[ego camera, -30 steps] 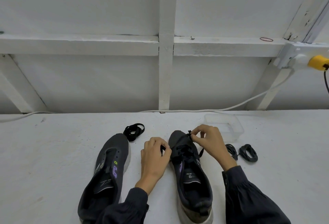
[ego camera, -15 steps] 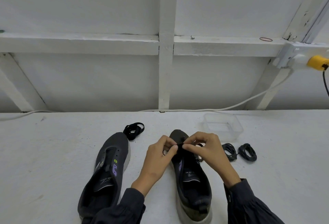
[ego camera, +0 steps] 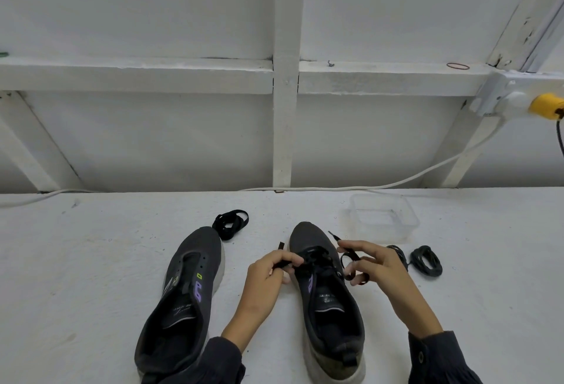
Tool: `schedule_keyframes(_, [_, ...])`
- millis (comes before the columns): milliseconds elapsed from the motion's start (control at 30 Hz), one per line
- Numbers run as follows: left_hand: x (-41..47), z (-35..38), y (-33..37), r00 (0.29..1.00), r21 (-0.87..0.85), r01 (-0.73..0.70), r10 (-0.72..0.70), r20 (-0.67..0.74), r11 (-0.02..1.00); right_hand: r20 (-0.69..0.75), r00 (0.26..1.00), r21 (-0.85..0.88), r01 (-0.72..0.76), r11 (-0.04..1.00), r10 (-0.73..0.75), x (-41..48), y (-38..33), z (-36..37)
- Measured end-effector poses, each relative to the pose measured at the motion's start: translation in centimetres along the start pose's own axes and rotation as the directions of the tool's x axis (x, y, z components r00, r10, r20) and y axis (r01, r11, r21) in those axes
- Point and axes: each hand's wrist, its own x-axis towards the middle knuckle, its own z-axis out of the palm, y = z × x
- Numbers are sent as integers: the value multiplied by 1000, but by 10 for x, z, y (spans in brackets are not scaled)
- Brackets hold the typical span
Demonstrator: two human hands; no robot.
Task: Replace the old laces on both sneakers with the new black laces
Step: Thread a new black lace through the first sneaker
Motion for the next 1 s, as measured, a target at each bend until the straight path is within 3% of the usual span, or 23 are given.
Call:
schedule_keyframes(167, [-4,5,2,999,-44,-31,31,-16,999,-110,992,122,69,990,-56,-5,7,0])
schedule_keyframes(233, [-4,7,1,1000,-37,-25,24,-16,999,-74,997,151,44,988,-34,-5,9,-2])
schedule_keyframes(333, [-6,10,5,999,-34,-36,36,-11,999,16,1000,82,10,997,-12,-6,12,-2])
schedule_keyframes(467, [-11,17,16,995,-7,-99,99,3,995,29,999,12,-22,1000,22,-6,15,-2])
schedule_keyframes(733, [-17,34,22,996,409,-93,77,55,908,53,998,-32,33,999,-31,-12,4,-8])
schedule_keyframes(1000, [-13,37,23,995,324,-12,-20,95,946,168,985,-171,75,982,-46,-20,-2,-13])
